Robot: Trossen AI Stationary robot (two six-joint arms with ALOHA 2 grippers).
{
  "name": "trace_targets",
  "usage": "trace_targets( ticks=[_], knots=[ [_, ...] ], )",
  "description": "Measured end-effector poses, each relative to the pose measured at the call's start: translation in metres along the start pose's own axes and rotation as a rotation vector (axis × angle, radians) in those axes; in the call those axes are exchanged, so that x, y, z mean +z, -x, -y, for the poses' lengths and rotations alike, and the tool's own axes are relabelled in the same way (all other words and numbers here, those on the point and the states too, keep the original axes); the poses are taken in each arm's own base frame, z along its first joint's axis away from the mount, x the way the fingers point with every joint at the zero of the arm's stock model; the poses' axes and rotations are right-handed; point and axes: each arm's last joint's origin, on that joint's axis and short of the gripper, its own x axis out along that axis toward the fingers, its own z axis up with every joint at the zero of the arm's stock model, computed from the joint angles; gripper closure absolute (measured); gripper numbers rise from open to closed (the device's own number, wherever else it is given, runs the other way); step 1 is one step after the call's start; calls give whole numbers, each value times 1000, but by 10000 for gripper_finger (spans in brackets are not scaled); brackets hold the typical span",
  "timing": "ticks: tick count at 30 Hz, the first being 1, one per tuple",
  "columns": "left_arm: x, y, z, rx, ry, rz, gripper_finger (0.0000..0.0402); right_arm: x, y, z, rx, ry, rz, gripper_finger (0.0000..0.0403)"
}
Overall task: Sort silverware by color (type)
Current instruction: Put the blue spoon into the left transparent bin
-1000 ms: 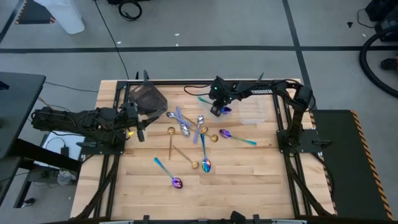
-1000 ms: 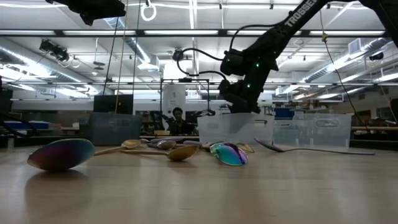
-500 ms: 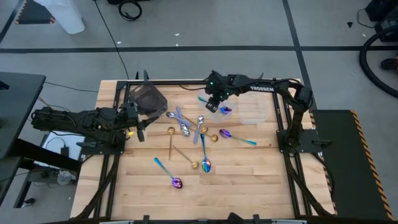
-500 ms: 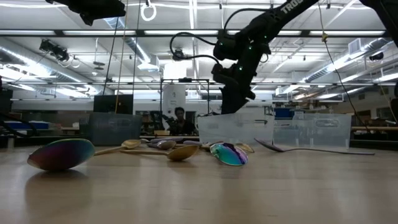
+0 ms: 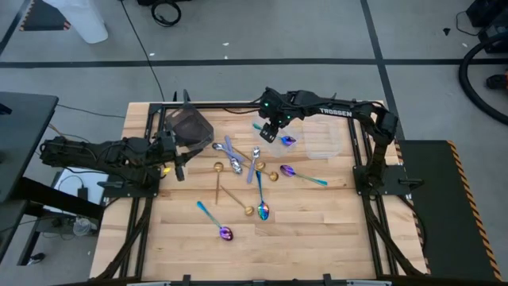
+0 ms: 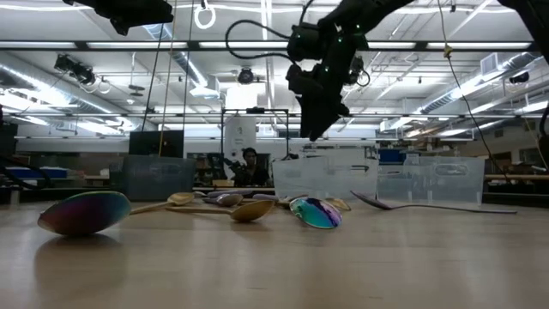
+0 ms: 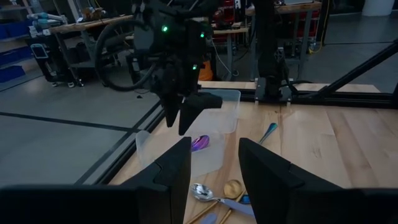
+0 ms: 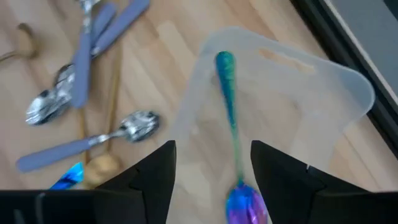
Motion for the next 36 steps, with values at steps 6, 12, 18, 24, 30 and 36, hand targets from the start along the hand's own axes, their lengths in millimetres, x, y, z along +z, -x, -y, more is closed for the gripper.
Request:
trace_targets(
  ticks=[6, 12, 18, 24, 30, 36],
  knots=[
    [0, 0, 0, 0, 3, -1, 260, 4, 21, -18, -67, 48, -12, 186],
    [0, 0, 0, 0, 3, -2, 260, 3, 32, -40, -67, 78, -7, 186],
    [-3, -5, 3, 0, 24, -28, 260, -10, 35, -64, -70, 128, -68, 186],
    [-22, -21, 12, 9, 47, -168, 260, -24, 40, -97, -101, 212, -59, 186],
    [-43, -28, 20, -3, 131, -365, 260, -37, 46, -127, -179, 295, -3, 186],
    [-56, -34, 31, -38, 192, -477, 260, -51, 49, -149, -220, 355, 38, 186]
  ],
)
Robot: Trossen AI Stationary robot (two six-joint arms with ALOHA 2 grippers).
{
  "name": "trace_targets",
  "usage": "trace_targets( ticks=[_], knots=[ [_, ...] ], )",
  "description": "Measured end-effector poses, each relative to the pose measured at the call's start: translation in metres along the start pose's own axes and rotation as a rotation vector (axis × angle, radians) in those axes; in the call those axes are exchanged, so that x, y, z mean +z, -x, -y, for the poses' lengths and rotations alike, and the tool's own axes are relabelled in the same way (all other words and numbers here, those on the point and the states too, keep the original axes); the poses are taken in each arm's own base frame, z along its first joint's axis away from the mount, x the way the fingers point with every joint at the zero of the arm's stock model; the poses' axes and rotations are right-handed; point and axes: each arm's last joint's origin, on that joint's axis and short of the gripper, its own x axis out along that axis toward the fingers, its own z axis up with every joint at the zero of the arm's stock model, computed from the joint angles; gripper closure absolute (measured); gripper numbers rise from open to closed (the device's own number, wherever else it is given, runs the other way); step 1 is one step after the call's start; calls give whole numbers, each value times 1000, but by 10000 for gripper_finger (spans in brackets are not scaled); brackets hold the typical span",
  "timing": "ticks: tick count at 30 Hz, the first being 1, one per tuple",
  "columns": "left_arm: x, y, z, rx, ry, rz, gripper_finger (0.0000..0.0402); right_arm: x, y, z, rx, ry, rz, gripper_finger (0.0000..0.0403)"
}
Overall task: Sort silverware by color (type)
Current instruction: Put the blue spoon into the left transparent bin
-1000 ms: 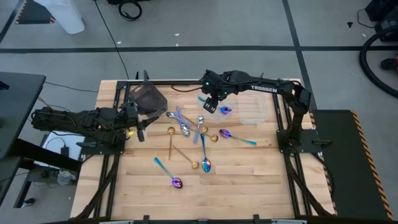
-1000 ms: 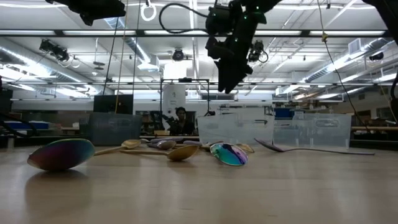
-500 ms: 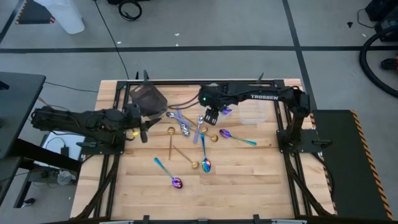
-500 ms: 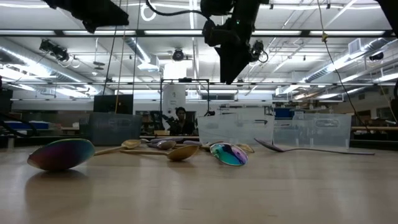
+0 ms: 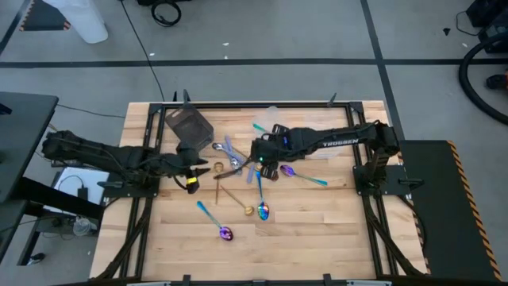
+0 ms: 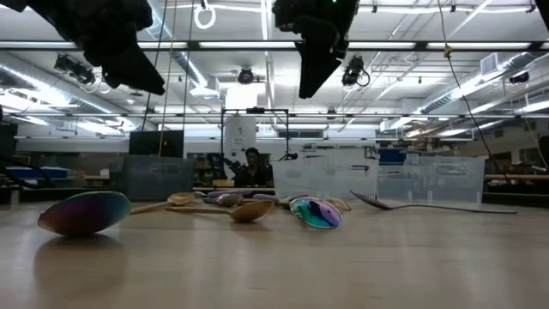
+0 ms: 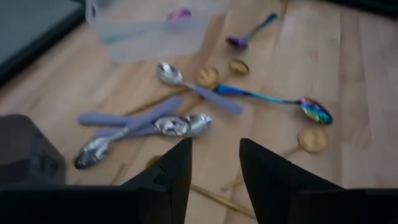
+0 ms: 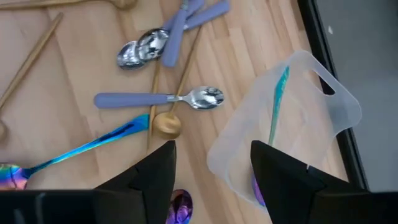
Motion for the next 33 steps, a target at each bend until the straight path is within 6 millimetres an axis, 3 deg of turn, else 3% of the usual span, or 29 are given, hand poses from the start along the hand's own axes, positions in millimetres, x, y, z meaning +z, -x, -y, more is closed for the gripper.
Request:
trace_targets(
  ticks=[8, 18, 33],
  knots=[
    [-10, -17, 9, -7, 52, -114, 260, -23, -6, -23, -76, 132, -63, 186],
    [-26, -44, 18, -24, 94, -297, 260, -45, -21, -50, -87, 143, -47, 186],
    [-36, -46, 18, -57, 105, -437, 260, -96, -67, -46, -56, 98, -281, 213]
  ],
)
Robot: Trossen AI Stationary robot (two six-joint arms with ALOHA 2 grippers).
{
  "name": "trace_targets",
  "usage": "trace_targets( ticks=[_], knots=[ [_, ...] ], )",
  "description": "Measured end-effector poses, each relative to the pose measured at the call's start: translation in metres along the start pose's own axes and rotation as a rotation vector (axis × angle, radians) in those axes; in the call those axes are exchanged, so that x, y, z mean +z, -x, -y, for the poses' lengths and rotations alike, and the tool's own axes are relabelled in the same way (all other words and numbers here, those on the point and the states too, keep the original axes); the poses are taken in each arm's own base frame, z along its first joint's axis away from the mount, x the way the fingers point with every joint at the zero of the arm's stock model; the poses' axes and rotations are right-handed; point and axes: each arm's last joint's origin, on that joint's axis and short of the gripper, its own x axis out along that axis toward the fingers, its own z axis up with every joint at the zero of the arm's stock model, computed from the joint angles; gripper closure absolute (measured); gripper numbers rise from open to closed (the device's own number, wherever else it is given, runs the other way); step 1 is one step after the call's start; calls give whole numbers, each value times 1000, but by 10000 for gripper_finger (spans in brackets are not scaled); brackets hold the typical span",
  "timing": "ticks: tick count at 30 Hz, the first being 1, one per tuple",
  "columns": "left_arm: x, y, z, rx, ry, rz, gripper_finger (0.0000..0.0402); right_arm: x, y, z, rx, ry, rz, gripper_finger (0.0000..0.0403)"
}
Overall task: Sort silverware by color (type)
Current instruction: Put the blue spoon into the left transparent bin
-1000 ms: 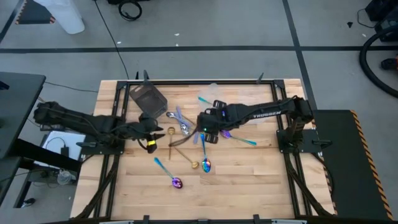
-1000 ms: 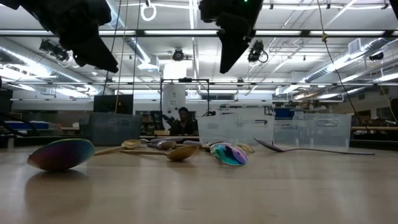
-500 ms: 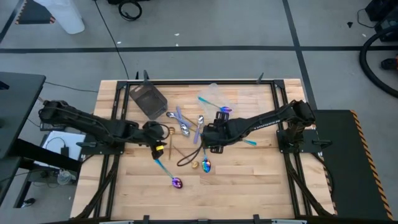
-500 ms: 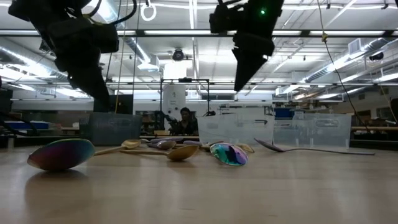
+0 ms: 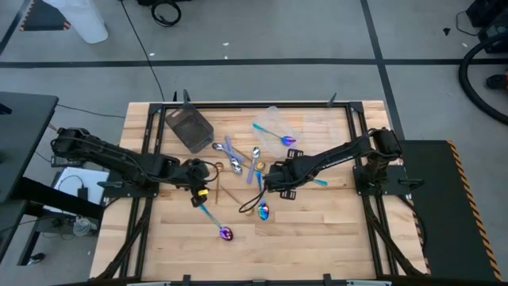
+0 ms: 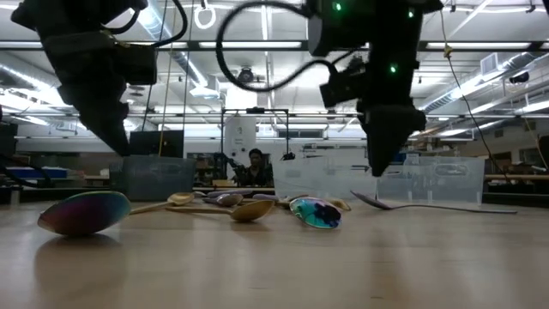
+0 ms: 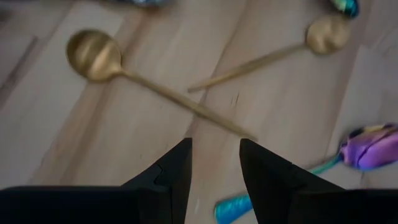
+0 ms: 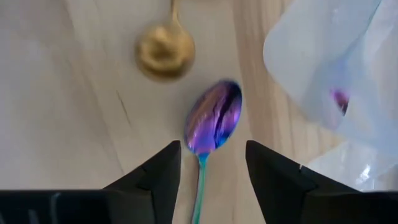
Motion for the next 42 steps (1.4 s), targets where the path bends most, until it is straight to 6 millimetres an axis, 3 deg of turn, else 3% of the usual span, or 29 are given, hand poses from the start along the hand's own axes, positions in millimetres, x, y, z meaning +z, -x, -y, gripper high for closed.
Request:
trace_targets(
  ticks=[11, 23, 34, 38, 42],
  knots=[
    [-3, 0, -2, 15, -9, -39, 260, -9, -32, 22, 100, -38, -137, 234],
    [-6, 0, -2, -17, -10, -96, 260, -8, -42, 39, 217, -52, -197, 234],
    [-6, 0, -2, -17, -10, -96, 260, -23, -58, 37, 277, -63, -242, 238],
    [-6, 0, -2, -21, -9, -88, 260, -23, -60, 36, 303, -70, -234, 262],
    [-5, 0, -1, -29, -6, -78, 260, -21, -60, 35, 350, -74, -229, 312]
  ],
)
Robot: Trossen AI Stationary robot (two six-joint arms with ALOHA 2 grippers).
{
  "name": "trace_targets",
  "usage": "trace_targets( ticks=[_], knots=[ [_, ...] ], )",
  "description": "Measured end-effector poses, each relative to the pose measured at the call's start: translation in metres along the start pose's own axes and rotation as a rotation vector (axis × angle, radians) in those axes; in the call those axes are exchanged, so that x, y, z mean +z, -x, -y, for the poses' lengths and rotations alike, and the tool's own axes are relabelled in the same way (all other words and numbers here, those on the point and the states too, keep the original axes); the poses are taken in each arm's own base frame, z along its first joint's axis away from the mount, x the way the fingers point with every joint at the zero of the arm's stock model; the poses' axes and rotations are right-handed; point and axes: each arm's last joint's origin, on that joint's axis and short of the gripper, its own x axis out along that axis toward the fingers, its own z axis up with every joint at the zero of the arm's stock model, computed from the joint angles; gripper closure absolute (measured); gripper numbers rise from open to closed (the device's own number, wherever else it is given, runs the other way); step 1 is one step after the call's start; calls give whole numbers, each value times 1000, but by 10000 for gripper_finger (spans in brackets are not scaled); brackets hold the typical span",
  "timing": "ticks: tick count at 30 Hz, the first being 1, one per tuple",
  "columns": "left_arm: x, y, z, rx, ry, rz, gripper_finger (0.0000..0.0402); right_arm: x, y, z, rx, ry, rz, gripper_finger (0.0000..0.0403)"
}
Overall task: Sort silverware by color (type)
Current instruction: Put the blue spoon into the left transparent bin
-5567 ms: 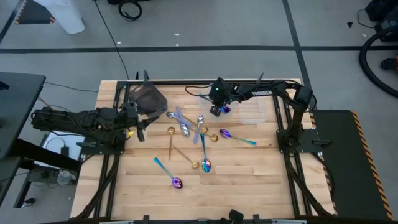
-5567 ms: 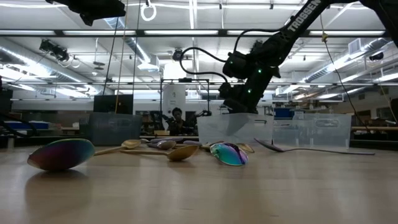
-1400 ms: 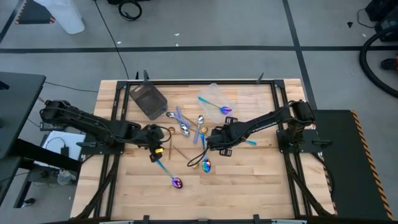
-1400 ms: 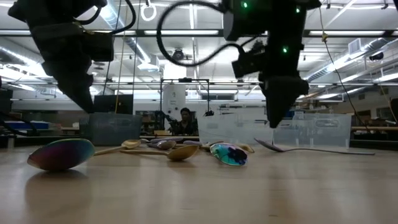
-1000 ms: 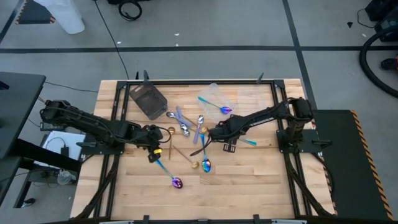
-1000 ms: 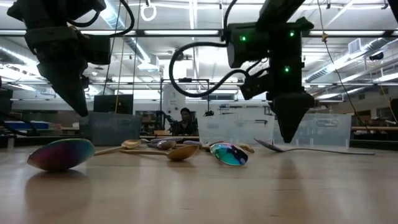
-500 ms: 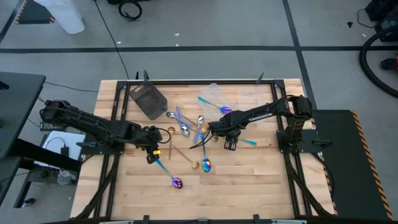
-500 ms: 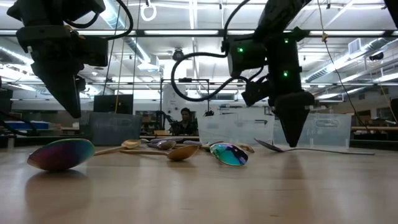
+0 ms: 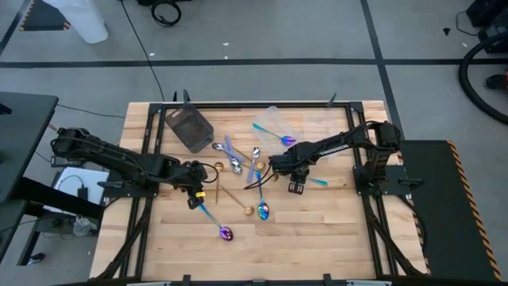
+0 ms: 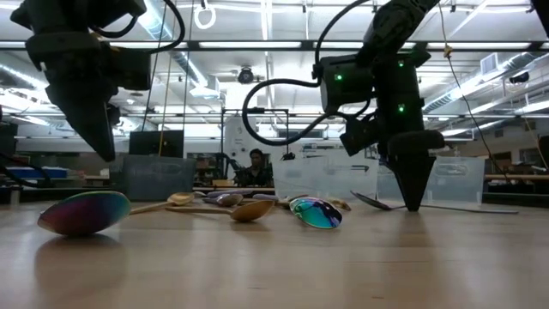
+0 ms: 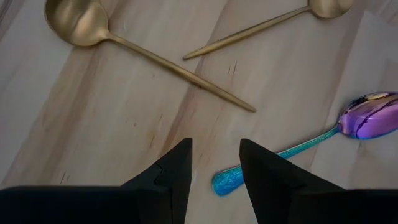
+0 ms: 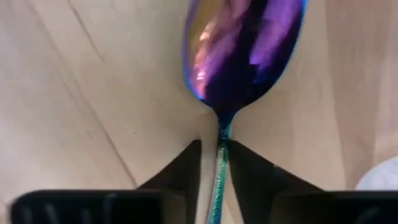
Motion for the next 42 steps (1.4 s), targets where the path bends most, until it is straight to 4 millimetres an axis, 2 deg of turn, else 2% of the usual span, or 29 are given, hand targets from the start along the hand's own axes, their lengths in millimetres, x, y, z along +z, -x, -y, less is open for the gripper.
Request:
trace_targets(
  ticks=[6, 11, 19, 24, 34, 42],
  knots=[
    [5, 0, 3, -35, -23, 48, 260, 0, 0, -1, 9, 3, 2, 388],
    [9, 1, 6, -41, -84, 111, 260, 4, 6, -2, 3, 12, -17, 375],
    [21, 3, 8, 56, -174, 296, 260, 14, 34, -12, -12, 63, 3, 380],
    [26, 5, 8, 135, -216, 382, 260, 19, 58, -16, -45, 76, 81, 380],
    [39, 11, 16, 118, -275, 544, 260, 16, 129, -15, 5, 68, 392, 380],
    [50, 19, 24, 63, -287, 689, 260, 12, 163, -7, 40, 45, 617, 380]
  ],
)
